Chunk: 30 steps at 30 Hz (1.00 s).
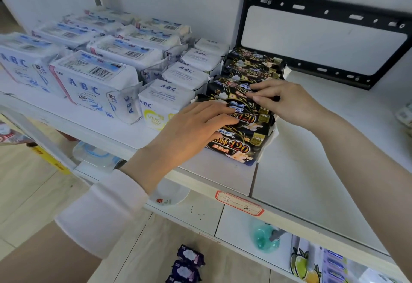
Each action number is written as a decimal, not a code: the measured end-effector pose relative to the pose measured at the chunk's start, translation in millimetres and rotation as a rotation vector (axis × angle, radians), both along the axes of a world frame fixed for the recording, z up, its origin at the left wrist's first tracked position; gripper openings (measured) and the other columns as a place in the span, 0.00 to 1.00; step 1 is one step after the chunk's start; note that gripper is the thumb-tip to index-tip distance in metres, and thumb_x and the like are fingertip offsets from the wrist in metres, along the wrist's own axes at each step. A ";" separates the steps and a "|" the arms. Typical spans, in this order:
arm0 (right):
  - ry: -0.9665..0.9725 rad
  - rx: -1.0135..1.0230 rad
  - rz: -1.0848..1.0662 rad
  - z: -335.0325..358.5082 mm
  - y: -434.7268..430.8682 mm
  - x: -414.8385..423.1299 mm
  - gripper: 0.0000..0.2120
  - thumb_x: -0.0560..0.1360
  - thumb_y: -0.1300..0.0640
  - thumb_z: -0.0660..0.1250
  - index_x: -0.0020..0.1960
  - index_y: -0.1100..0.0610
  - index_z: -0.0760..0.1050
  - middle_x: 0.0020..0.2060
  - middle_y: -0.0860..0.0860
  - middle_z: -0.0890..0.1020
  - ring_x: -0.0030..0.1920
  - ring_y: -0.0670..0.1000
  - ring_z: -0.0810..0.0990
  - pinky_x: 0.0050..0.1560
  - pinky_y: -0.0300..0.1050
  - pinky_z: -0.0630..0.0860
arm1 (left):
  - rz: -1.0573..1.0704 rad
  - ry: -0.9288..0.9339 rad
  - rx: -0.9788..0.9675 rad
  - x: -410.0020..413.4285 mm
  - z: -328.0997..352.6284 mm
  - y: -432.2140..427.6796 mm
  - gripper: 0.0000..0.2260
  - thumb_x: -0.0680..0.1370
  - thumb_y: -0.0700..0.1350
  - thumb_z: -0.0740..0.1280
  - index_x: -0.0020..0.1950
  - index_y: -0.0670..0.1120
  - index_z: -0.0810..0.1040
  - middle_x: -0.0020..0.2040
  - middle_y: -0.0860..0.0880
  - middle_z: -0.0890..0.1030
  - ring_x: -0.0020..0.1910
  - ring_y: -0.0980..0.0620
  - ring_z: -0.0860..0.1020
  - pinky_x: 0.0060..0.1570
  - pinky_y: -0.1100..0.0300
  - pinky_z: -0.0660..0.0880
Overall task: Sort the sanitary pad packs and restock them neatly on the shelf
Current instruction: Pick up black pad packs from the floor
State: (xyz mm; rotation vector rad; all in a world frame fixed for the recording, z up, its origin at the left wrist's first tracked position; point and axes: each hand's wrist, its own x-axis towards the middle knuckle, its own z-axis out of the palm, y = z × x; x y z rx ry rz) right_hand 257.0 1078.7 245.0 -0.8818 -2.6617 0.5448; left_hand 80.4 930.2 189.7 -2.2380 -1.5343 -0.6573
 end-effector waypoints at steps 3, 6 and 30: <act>-0.013 -0.015 0.004 1.1 0.5 -3.7 0.13 0.78 0.53 0.61 0.60 0.51 0.78 0.64 0.46 0.74 0.65 0.45 0.68 0.59 0.37 0.61 | 0.003 -0.004 -0.006 -2.3 -0.1 0.3 0.16 0.73 0.47 0.59 0.61 0.49 0.69 0.60 0.47 0.78 0.61 0.46 0.75 0.57 0.51 0.72; -0.004 -0.003 0.012 0.5 0.5 -5.7 0.12 0.78 0.55 0.62 0.60 0.51 0.78 0.64 0.47 0.75 0.65 0.46 0.69 0.58 0.35 0.60 | 0.012 -0.017 -0.019 -3.6 -1.7 0.3 0.16 0.74 0.47 0.60 0.61 0.49 0.71 0.61 0.47 0.78 0.61 0.46 0.75 0.58 0.51 0.72; 0.195 0.036 -0.043 -1.6 -21.8 -2.5 0.15 0.80 0.52 0.58 0.61 0.54 0.77 0.65 0.48 0.74 0.66 0.45 0.69 0.63 0.31 0.59 | 0.111 -0.227 -0.095 17.8 22.7 -14.7 0.19 0.77 0.54 0.57 0.62 0.45 0.75 0.63 0.49 0.76 0.62 0.51 0.72 0.62 0.64 0.58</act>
